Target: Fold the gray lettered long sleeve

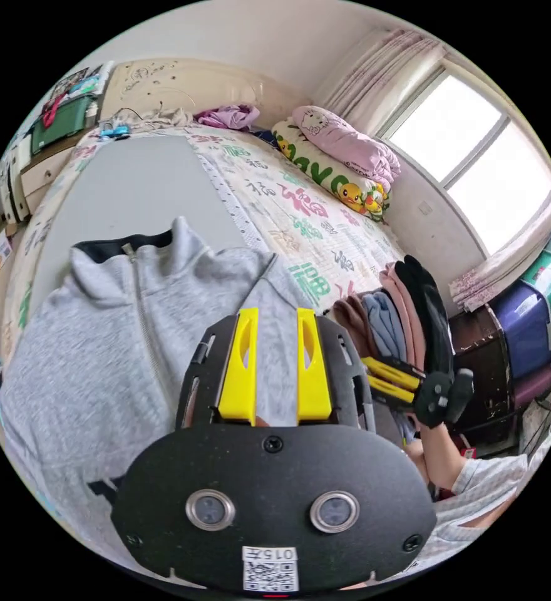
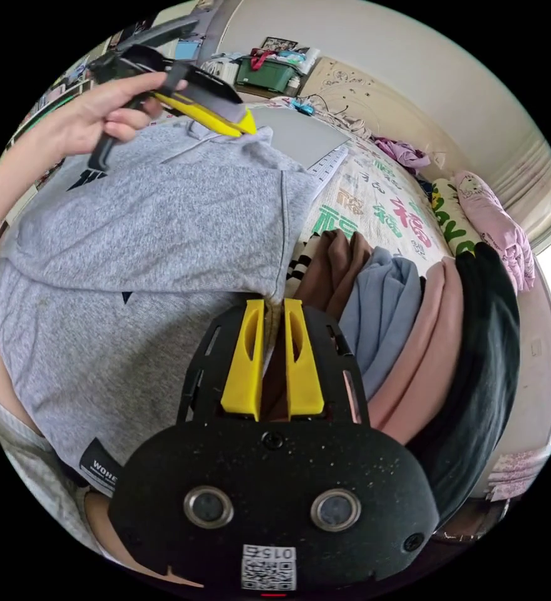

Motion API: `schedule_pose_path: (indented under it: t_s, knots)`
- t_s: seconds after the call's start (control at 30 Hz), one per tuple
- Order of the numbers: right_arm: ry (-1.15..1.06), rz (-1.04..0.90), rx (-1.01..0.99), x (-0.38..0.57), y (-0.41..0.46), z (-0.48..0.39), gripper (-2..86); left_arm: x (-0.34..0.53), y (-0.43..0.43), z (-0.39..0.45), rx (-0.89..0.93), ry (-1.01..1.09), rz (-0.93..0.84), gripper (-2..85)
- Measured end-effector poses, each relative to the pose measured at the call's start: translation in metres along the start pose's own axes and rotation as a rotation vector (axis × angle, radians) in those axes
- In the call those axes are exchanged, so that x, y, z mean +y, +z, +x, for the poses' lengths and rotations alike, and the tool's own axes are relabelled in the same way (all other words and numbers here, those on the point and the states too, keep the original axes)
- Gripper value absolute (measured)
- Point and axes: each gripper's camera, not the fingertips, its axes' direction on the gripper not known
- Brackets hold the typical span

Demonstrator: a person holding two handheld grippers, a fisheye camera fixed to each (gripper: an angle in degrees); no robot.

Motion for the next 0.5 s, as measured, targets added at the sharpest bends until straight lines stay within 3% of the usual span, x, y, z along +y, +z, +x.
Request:
schedule_pose_path:
  t_s: [0.17, 0.2, 0.27, 0.33, 0.5]
  knots:
    - [0.122, 0.02, -0.193, -0.028, -0.023, 0.028, 6.1, -0.05, 0.09, 0.007, -0.174, -0.045, -0.123, 9.4]
    - [0.137, 0.018, -0.213, -0.032, -0.025, 0.032, 5.9, -0.053, 0.093, 0.014, -0.211, -0.024, -0.069, 6.4]
    - [0.17, 0.015, -0.284, -0.04, -0.031, 0.04, 4.0, -0.059, 0.098, 0.023, -0.135, -0.016, -0.036, 1.2]
    - [0.209, 0.015, -0.306, -0.05, -0.04, 0.046, 2.7, -0.067, 0.103, 0.039, -0.068, 0.031, -0.011, 0.1]
    - [0.207, 0.015, -0.269, -0.067, -0.056, 0.04, 2.0, -0.093, 0.126, 0.085, -0.248, 0.129, -0.097, 0.8]
